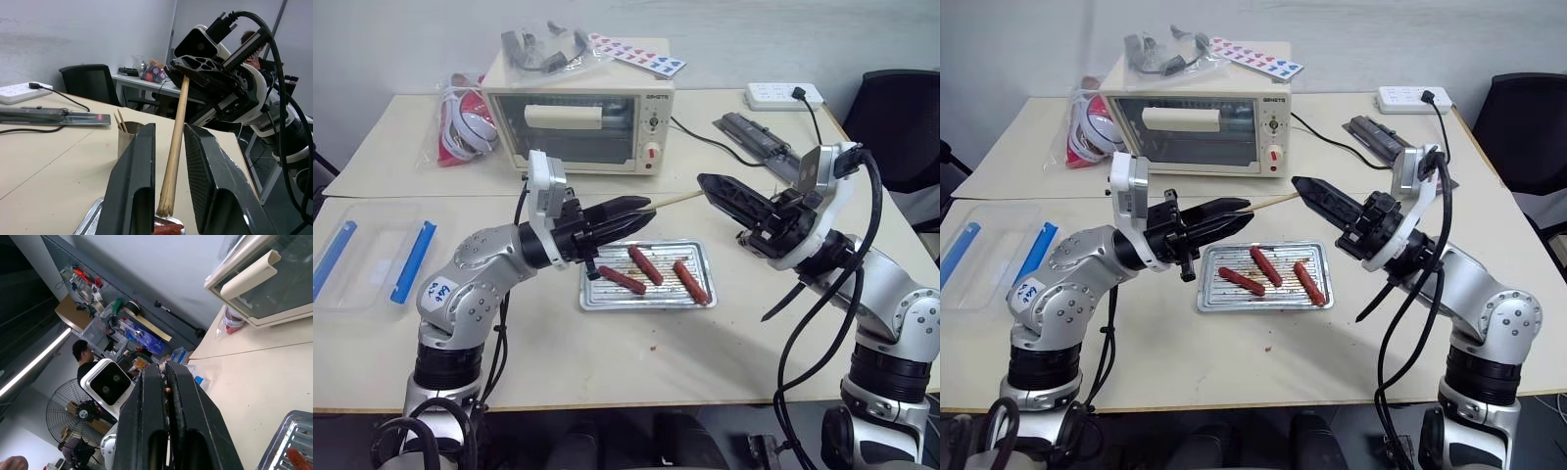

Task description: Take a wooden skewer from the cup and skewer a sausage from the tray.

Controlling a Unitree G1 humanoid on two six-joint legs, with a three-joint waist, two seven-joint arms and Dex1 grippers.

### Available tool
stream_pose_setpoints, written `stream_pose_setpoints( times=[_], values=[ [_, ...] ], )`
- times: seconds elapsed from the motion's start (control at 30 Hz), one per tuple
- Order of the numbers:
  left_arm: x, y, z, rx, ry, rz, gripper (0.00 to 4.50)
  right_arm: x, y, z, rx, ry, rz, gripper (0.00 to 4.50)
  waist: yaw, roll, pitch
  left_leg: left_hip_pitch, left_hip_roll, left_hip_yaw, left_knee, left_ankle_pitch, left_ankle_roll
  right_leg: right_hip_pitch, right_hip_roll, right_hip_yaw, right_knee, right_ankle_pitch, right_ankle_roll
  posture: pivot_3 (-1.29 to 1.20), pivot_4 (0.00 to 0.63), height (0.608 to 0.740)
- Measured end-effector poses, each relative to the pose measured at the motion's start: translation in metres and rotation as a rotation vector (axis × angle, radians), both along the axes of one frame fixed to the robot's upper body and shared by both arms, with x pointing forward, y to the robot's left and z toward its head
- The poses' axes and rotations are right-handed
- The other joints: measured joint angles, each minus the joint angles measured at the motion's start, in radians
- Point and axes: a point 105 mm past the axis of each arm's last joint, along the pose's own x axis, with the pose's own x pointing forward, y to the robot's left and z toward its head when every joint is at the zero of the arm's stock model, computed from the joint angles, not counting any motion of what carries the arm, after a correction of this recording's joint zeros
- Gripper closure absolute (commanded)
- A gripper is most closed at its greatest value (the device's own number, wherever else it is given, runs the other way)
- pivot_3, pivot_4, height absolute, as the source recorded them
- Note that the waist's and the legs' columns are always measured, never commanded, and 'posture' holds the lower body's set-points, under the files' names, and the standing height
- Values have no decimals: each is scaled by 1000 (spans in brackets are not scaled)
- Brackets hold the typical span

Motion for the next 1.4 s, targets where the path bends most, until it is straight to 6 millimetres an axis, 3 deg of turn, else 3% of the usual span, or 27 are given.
stream_pose_setpoints(
  times=[0.07, 0.43, 0.67, 0.7, 0.8, 0.87, 1.0, 1.13, 1.3, 1.4],
  values=[
    [-4, -3, 1, -12, 2, -37, 4471, 1, -2, 1, 4, 0, -9, 4500, 0, 0, 0, 0, 0, 0, 0, 0, 0, 0, 0, 0, 0, 0, 0, 0, 150, 740],
    [-4, -3, 0, -7, 4, -40, 4471, 1, -3, 0, 3, 5, -11, 4500, 0, 0, 0, 0, 0, 0, 0, 0, 0, 0, 0, 0, 0, 0, 0, 0, 150, 740],
    [7, 5, -2, 14, 17, 36, 4500, 1, -7, -12, -59, 44, -36, 2912, 1, 0, 0, 0, 0, 0, 0, 0, 0, 0, 0, 0, -1, 0, 0, 0, 150, 740],
    [9, 7, -3, 23, 19, 48, 4500, 1, -10, -14, -101, 47, -50, 2704, 1, 0, 0, 0, 0, 0, 0, 0, 0, 0, 0, 0, -1, 0, 0, 0, 150, 740],
    [10, 15, -4, 53, 15, 75, 4500, 3, -18, -22, -306, 53, -105, 2704, 1, 1, 1, 0, 0, 0, 0, 0, 0, 0, 0, 0, -3, 0, 0, 0, 150, 740],
    [12, 34, -7, 91, 27, 135, 4500, 13, -32, -29, -479, 51, -216, 2704, -3, 1, 1, 0, 1, 0, -1, 0, 0, 0, 0, 0, -4, 0, 0, 0, 150, 740],
    [8, 57, -16, 141, 63, 207, 4500, 31, -49, -60, -739, 88, -344, 2704, -1, 1, 1, 0, 1, 0, -2, 0, 0, 0, 0, 1, -4, 0, 0, 0, 150, 740],
    [-3, 67, -35, 185, 132, 232, 4500, 32, -42, -81, -930, 19, -362, 2218, 2, 1, 2, 0, 1, 0, -2, 0, 0, 0, 0, 1, -5, 0, 0, 0, 150, 740],
    [-21, 70, -40, 247, 138, 231, 4500, 19, -20, -107, -1194, -167, -320, 986, 7, 0, 2, -1, 0, -1, -1, 0, 0, 0, 0, 0, -6, 0, 0, 0, 150, 740],
    [-23, 69, -39, 259, 133, 229, 4500, 20, -20, -116, -1264, -202, -335, 986, 8, 0, 2, 0, 0, -1, -1, 0, 0, 0, -1, 0, -5, 0, 0, 0, 150, 740]
  ],
)
